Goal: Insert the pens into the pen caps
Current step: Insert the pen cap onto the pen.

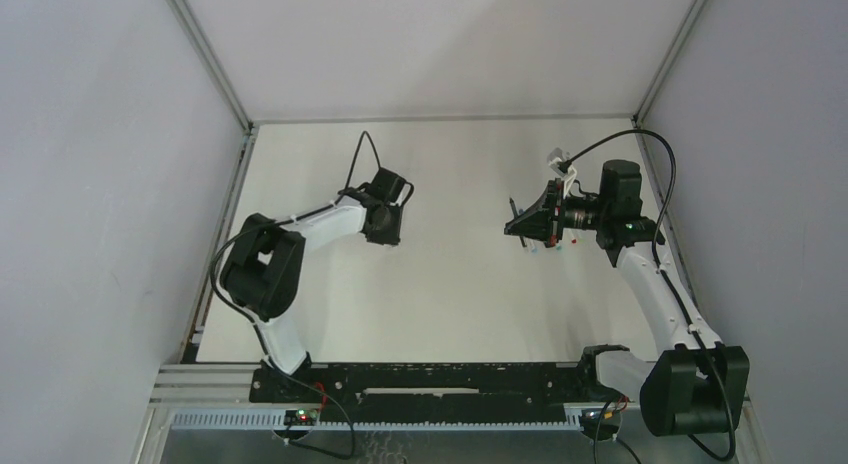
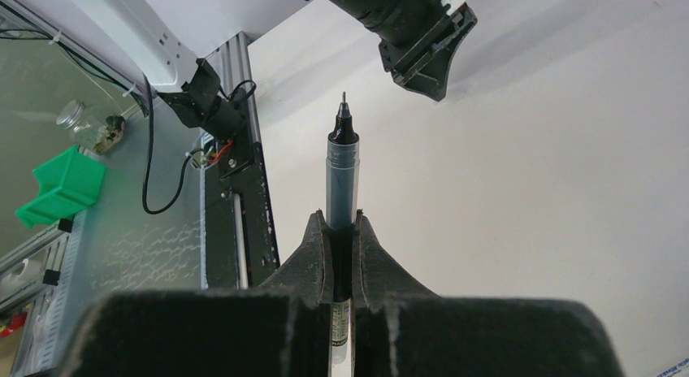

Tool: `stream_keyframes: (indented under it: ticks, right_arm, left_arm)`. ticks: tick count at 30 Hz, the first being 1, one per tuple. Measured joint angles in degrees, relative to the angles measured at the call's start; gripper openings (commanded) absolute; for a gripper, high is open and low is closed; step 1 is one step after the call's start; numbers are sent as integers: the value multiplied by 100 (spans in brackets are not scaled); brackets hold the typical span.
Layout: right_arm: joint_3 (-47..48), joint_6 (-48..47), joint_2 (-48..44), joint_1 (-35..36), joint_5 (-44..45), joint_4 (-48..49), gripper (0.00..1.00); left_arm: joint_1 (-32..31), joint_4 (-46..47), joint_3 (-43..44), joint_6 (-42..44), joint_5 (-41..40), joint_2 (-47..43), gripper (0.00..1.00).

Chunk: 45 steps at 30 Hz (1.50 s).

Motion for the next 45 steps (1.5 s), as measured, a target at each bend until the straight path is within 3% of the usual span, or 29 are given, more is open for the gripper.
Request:
stream_keyframes:
  ticks: [5, 10, 19, 24, 33, 39, 45]
  right_arm:
    - [0, -4, 0, 0, 0, -13, 0]
    - [0, -4, 0, 0, 0, -15, 0]
    - [0, -4, 0, -37, -4, -15, 0]
    - [0, -4, 0, -37, -22, -15, 0]
    - [4, -221, 0, -37, -59, -157, 0]
    - [328, -1207, 11, 46, -81, -933, 0]
    - [496, -3504, 31, 741, 417, -2177, 0]
  left_arm:
    - [2, -210, 315, 136, 190, 365, 33]
    - [22, -330, 431, 205, 297, 562, 25]
    - [92, -496, 590, 234, 402, 673, 25]
    - [92, -551, 656, 299, 426, 710, 1]
    - [109, -400, 592, 688, 892, 518, 0]
    - [107, -168, 22, 1259, 1921, -278, 0]
    - [-31, -131, -140, 1714, 3021, -723, 0]
